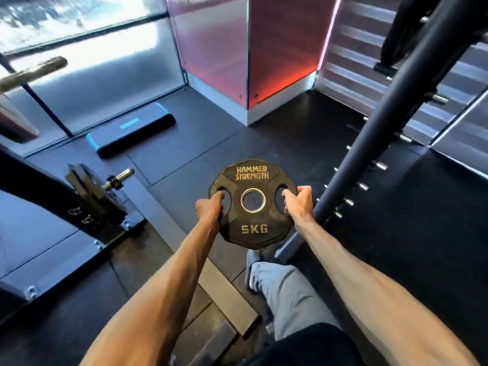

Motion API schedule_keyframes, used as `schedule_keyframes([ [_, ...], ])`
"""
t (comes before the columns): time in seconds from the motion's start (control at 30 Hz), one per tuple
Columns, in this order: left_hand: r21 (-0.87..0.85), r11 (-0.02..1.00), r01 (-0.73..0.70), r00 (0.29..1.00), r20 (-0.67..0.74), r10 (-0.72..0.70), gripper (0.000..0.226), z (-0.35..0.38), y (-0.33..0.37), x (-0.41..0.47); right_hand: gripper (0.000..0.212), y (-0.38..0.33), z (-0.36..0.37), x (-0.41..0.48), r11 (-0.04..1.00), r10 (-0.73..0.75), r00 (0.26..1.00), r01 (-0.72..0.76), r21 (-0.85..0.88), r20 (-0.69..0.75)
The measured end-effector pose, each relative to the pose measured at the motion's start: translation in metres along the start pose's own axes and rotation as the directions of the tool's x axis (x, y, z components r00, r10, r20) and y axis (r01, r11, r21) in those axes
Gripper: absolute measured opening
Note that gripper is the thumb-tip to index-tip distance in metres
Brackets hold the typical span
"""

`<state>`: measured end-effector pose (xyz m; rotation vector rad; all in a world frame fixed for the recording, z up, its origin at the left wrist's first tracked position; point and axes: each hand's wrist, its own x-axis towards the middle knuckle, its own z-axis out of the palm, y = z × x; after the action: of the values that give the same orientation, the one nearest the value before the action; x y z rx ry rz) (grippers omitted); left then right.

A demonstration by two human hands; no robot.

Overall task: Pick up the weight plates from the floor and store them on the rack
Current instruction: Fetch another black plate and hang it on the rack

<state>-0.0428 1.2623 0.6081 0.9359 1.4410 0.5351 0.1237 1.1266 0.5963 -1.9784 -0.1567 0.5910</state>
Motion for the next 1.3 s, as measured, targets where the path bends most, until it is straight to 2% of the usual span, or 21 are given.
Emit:
schedule_keyframes([
  [0.13,-0.046,0.999,-0.018,1.0,0.011,0.019,0.046,0.039,0.055,0.077,0.045,-0.034,0.049,0.091,0.998,-0.004,1.0,0.004,0.068,0.002],
  [0.33,0.001,1.0,0.0,0.999,-0.055,0.0,0.094,0.115,0.154,0.192,0.035,-0.109,0.109,0.232,0.996,0.025,0.998,-0.02,0.091,-0.051],
  [0.47,0.037,0.997,-0.06,0.996,-0.067,0.063,0.089,0.166,0.225,0.253,0.036,-0.167,0.128,0.311,0.997,0.023,0.996,-0.016,0.079,-0.081],
  [0.57,0.013,0.997,-0.073,0.997,-0.021,0.074,0.084,0.203,0.279,0.278,0.034,-0.218,0.134,0.351,0.995,-0.002,0.99,0.015,0.096,-0.141],
  [0.73,0.05,0.992,-0.115,0.993,0.042,0.113,0.09,0.264,0.352,0.35,0.046,-0.281,0.157,0.424,0.993,-0.021,0.97,0.049,0.11,-0.243],
  [0.93,0.126,0.985,-0.121,0.988,0.106,0.108,0.13,0.338,0.434,0.478,0.038,-0.355,0.205,0.52,0.984,0.031,0.906,0.046,0.17,-0.422],
  [1.1,0.228,0.928,-0.296,0.93,0.291,0.226,0.087,0.382,0.538,0.517,0.035,-0.416,0.234,0.586,0.972,0.076,0.811,0.068,0.223,-0.58],
  [1.17,0.249,0.898,-0.363,0.904,0.328,0.275,0.085,0.407,0.567,0.532,0.036,-0.442,0.236,0.604,0.97,0.073,0.77,0.094,0.226,-0.634],
  [1.3,0.167,0.917,-0.363,0.877,0.395,0.275,0.095,0.474,0.618,0.561,0.03,-0.489,0.225,0.654,0.957,0.097,0.683,0.136,0.257,-0.724],
])
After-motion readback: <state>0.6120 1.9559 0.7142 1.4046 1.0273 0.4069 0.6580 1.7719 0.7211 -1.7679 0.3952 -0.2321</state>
